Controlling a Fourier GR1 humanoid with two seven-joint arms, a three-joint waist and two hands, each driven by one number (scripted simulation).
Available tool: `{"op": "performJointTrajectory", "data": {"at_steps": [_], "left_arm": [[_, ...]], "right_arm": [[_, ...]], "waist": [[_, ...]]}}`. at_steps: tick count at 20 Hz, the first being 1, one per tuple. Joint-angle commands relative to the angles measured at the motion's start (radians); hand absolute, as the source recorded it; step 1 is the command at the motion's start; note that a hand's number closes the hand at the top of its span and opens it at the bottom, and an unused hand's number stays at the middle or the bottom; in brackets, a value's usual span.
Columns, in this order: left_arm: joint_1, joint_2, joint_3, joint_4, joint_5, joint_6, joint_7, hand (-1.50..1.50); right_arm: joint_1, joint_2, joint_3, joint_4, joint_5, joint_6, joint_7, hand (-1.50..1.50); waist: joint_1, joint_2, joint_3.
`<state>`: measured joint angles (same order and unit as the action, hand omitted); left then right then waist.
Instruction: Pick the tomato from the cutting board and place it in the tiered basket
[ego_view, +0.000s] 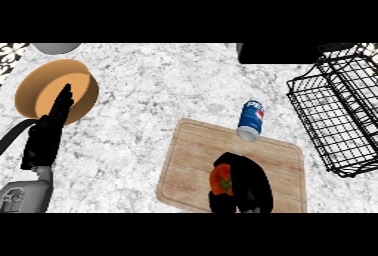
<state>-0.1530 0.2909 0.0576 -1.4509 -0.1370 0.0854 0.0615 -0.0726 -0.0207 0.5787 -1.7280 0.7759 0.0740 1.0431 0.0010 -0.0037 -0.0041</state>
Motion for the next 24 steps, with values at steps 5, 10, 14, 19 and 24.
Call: {"op": "performJointTrajectory", "data": {"at_steps": [5, 10, 14, 19, 24], "left_arm": [[-0.002, -0.031, -0.004, -0.024, -0.037, 0.000, 0.023, 0.00], [-0.023, -0.026, -0.010, -0.003, -0.038, -0.004, 0.011, 0.00], [-0.013, -0.025, -0.015, -0.015, -0.039, -0.006, -0.013, 0.00], [-0.038, -0.035, -0.034, -0.028, -0.045, -0.008, -0.009, 0.00], [-0.056, -0.035, -0.046, -0.021, -0.047, -0.021, 0.009, 0.00]], "right_arm": [[0.035, 0.020, 0.062, -0.066, -0.005, -0.071, 0.075, 1.50], [-0.184, 0.020, -0.281, 0.144, 0.014, -0.151, 0.195, 1.50], [-0.260, 0.003, -0.475, 0.226, 0.119, -0.192, 0.249, 1.50], [-0.440, -0.041, -0.638, 0.287, 0.275, -0.270, 0.286, 1.50], [-0.611, -0.136, -0.735, 0.360, 0.516, -0.317, 0.310, 1.50]], "waist": [[-0.002, 0.003, 0.004], [0.024, 0.025, 0.003], [0.043, 0.050, -0.003], [0.077, 0.043, -0.002], [0.104, 0.043, -0.005]]}}
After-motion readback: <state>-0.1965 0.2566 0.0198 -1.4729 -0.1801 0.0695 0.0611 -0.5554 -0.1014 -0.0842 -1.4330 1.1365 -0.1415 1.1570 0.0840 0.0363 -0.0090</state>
